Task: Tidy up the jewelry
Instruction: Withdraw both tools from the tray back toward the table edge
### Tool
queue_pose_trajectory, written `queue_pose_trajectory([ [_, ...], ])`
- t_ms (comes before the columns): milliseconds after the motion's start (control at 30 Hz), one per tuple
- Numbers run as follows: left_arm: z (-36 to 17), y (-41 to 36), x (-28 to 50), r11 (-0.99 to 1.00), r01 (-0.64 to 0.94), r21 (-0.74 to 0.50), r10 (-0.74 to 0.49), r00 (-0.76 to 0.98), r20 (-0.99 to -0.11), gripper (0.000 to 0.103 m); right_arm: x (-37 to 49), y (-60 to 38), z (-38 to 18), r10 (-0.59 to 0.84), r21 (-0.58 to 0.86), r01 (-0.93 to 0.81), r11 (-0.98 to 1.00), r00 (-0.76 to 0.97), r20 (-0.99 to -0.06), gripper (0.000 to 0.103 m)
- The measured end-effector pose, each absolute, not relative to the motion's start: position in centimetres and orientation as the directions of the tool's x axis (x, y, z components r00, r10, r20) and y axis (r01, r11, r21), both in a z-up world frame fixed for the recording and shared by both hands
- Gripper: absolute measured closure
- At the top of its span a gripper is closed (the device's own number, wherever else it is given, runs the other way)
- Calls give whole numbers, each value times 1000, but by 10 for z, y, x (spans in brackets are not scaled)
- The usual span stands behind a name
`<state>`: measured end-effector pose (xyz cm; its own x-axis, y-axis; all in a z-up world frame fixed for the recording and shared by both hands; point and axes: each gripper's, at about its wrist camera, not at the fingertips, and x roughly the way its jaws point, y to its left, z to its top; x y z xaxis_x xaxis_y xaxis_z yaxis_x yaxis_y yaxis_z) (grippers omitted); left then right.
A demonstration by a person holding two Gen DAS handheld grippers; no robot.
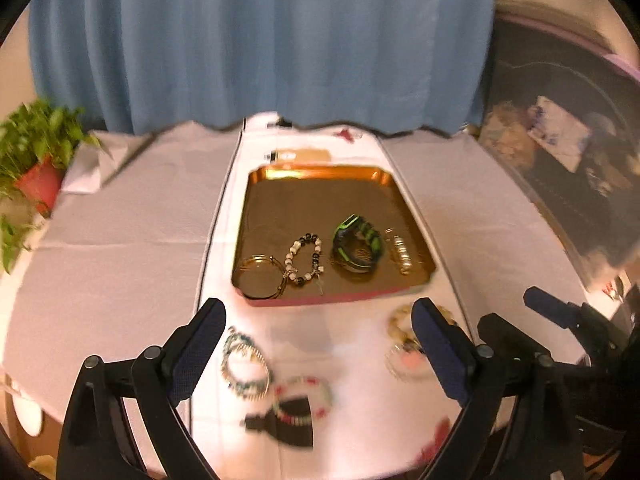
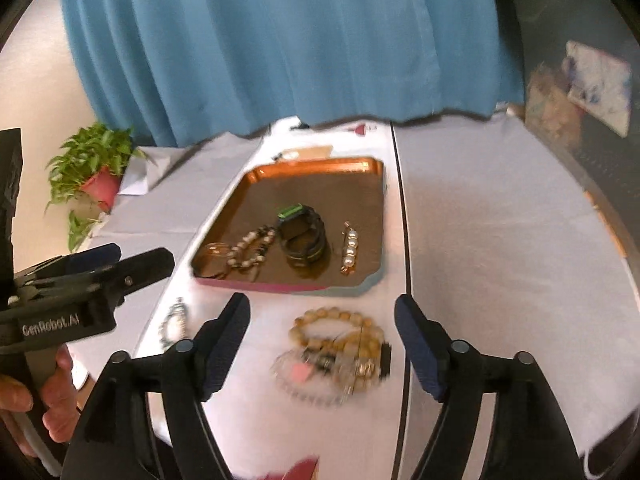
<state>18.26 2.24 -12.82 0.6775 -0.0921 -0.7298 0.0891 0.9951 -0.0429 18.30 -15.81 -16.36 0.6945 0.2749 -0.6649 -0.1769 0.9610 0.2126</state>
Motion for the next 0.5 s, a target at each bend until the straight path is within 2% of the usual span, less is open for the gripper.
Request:
queue_pose_trajectory([
  [133,-97,20,137,997,78,-12,-65,726,-685,4,134,-159,-131,268,183,-197,963,740,-617,16],
  [200,-81,18,112,994,106,-23,-95,742,-663,2,109,-158,-114,262,158,-209,965,771,-581,11],
  [267,-70,15,94,991,131,-32,-121,759,-640,0,85,-158,-99,255,140,-213,967,797,-548,0],
  [400,-50,6,55,991,136,-2,-111,804,-584,0,44,-157,-78,249,106,-226,968,847,-470,0],
  [500,-45,-2,38,990,139,5,-111,813,-572,0,26,-157,-71,255,110,-230,967,845,-471,0],
])
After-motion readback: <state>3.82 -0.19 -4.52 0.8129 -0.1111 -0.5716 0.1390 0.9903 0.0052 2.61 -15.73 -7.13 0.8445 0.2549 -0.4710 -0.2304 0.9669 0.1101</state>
